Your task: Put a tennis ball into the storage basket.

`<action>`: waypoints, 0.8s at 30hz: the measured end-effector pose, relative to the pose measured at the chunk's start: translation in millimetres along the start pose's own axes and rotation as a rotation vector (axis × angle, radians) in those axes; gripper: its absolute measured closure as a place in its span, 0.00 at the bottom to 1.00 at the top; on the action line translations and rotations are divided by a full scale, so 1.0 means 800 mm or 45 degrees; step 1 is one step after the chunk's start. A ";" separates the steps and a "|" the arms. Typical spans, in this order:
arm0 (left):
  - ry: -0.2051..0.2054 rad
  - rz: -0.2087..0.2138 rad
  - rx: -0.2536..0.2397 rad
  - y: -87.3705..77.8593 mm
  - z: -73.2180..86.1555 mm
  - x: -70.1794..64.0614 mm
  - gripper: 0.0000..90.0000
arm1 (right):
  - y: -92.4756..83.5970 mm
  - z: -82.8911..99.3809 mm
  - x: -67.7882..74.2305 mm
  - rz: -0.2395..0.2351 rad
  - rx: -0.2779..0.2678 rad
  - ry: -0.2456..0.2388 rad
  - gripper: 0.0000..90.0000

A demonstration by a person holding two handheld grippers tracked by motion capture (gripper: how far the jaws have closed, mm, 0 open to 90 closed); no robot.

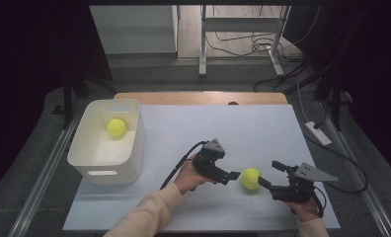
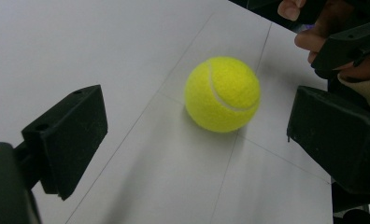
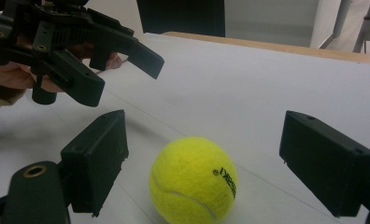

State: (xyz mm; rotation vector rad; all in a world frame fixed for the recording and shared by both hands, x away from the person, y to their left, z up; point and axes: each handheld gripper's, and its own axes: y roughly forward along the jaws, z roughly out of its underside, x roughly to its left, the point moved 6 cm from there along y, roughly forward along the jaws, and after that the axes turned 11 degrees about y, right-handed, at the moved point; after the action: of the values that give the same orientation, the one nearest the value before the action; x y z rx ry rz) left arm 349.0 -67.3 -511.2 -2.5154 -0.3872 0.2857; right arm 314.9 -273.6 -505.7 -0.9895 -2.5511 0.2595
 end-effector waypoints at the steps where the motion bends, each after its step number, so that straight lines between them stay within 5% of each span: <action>1: 0.006 0.007 0.004 0.002 0.000 -0.001 0.07 | 0.000 0.000 0.000 0.000 0.000 0.000 0.17; 13: 0.021 0.034 0.016 0.019 -0.005 -0.011 0.07 | -0.005 -0.009 0.004 -0.035 -0.052 0.028 0.17; 24: 0.030 0.041 0.009 0.024 -0.008 -0.014 0.07 | -0.002 -0.006 0.004 -0.029 -0.031 0.020 0.17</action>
State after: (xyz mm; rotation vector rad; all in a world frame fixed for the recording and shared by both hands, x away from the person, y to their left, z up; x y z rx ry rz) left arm 344.3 -89.5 -516.0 -2.5174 -0.3358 0.2698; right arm 313.5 -272.3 -500.2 -0.9665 -2.5554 0.2141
